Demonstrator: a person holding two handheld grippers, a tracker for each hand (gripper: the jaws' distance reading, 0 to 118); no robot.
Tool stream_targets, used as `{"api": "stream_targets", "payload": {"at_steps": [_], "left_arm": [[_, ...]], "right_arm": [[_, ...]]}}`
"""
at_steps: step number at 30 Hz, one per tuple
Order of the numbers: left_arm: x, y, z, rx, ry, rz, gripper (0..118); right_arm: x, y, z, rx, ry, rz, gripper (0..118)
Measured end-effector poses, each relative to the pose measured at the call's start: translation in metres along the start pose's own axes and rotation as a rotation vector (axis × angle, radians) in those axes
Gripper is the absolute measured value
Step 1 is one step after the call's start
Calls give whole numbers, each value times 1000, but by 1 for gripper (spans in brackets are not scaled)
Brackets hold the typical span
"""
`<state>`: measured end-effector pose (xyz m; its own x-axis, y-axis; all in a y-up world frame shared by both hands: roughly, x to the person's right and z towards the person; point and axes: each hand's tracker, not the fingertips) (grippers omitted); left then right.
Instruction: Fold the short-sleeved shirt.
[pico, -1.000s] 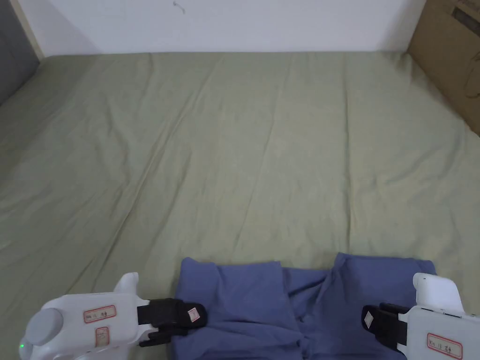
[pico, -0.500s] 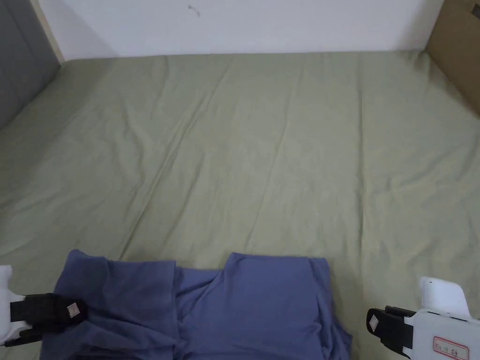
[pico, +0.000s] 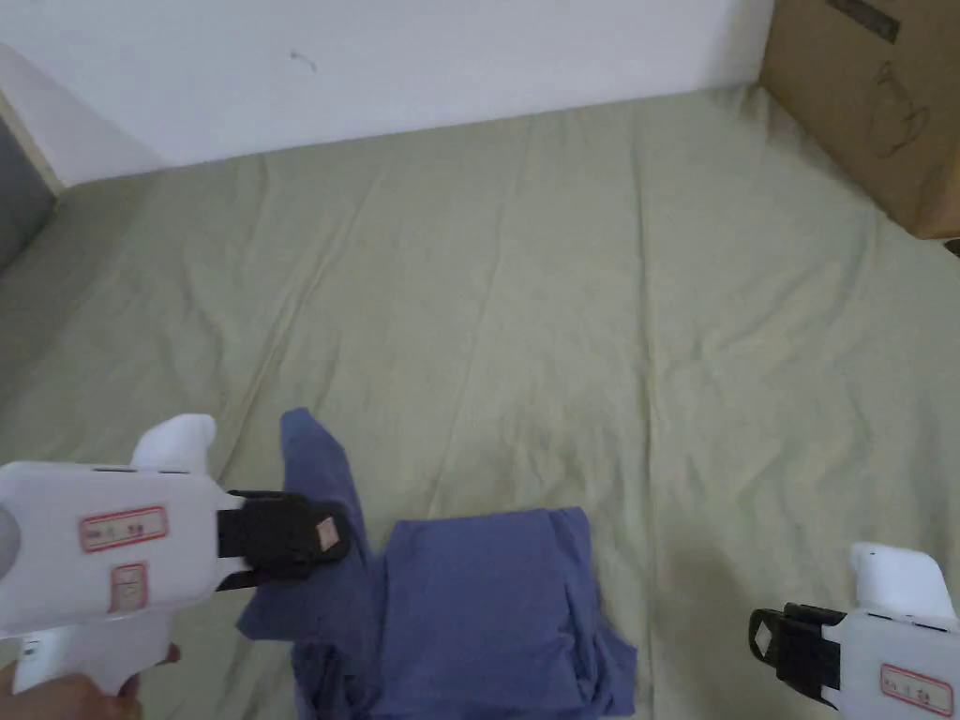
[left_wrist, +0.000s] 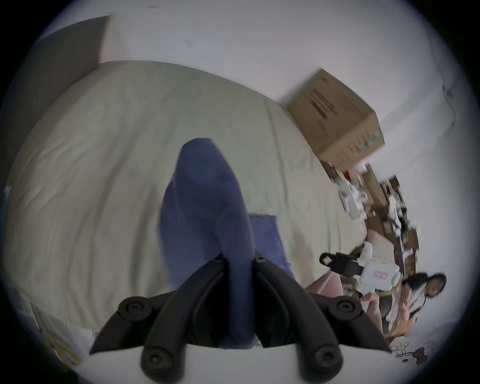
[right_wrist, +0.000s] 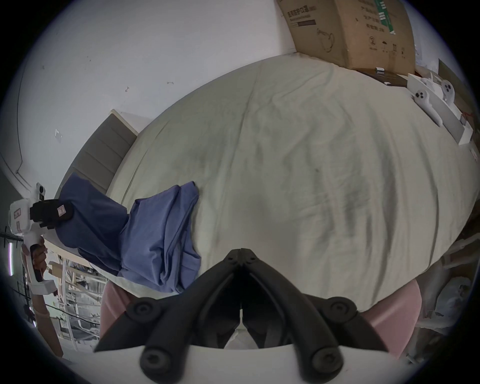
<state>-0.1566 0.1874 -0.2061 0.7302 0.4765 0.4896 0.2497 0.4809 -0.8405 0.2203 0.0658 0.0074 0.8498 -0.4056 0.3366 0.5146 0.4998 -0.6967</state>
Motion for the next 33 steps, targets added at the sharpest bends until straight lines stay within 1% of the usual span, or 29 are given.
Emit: {"api": "stream_targets", "payload": {"at_steps": [1,2,3,4,7,8,9,10,11,12,13,14,15,16,17,18,19,20,21,23,25,27,29,31,32,33], "left_arm": [[0,-1,-1,-30,-16,-24,10],[13,-1,-20,-75,-35,-48,10],[25,-2,-40,-114,-47,-41,10],[45,-7,-84,-166,-56,-63,10],[67,-21,-131,-268,-57,-146,11],[57,-21,-152,-311,-44,-178,16],[56,-24,-162,-343,-33,-169,32],[55,-26,-166,-356,-28,-152,59],[53,-25,-167,-334,-37,-123,78],[51,-24,-165,-321,-67,-89,91],[46,-20,-158,-299,-86,-58,100],[41,-17,-149,-269,-98,-37,100],[33,-13,-138,-233,-98,-16,100],[53,-11,-113,-193,-85,11,99],[47,-11,-102,-150,-80,36,92],[40,-11,-91,-100,-74,51,75],[31,-13,-81,-50,-32,59,34],[20,-12,-77,-25,11,66,7],[12,-15,-77,-31,73,77,5],[-3,-24,-83,-98,132,109,4],[-7,-31,-92,-100,91,121,4],[2,-43,-107,-153,-10,130,4],[9,-50,-125,-181,-41,87,4],[25,-58,-149,-253,-39,29,4],[48,-65,-160,-285,-28,2,4],[59,-71,-171,-295,24,-9,4]], "right_arm": [[4,-1,1,3,-1,-10,0],[9,-3,3,6,-5,-20,0],[13,-4,4,7,-10,-32,0],[17,-6,5,6,-11,-40,0],[24,-12,10,4,-15,-51,0],[25,-14,13,4,-18,-49,0],[27,-16,15,3,-22,-47,0],[29,-16,16,0,-25,-44,0],[31,-18,18,-4,-28,-40,0],[32,-19,20,-5,-33,-36,0],[33,-19,21,-6,-36,-36,0],[35,-19,22,-5,-35,-39,0],[36,-18,23,-4,-30,-42,0],[36,-18,22,-6,-25,-45,0],[36,-17,22,-5,-26,-43,0],[35,-16,21,-5,-30,-38,0],[34,-15,20,-5,-33,-32,0],[33,-14,18,-6,-32,-30,0],[32,-14,17,-5,-27,-31,0],[30,-12,13,-5,-12,-31,0],[26,-12,11,-5,-14,-27,0],[22,-11,8,-7,-13,-25,0],[19,-12,7,-11,-7,-22,0],[17,-13,8,-13,-10,-19,0],[16,-14,9,-15,-13,-17,0],[16,-15,11,-15,-15,-17,0]]}}
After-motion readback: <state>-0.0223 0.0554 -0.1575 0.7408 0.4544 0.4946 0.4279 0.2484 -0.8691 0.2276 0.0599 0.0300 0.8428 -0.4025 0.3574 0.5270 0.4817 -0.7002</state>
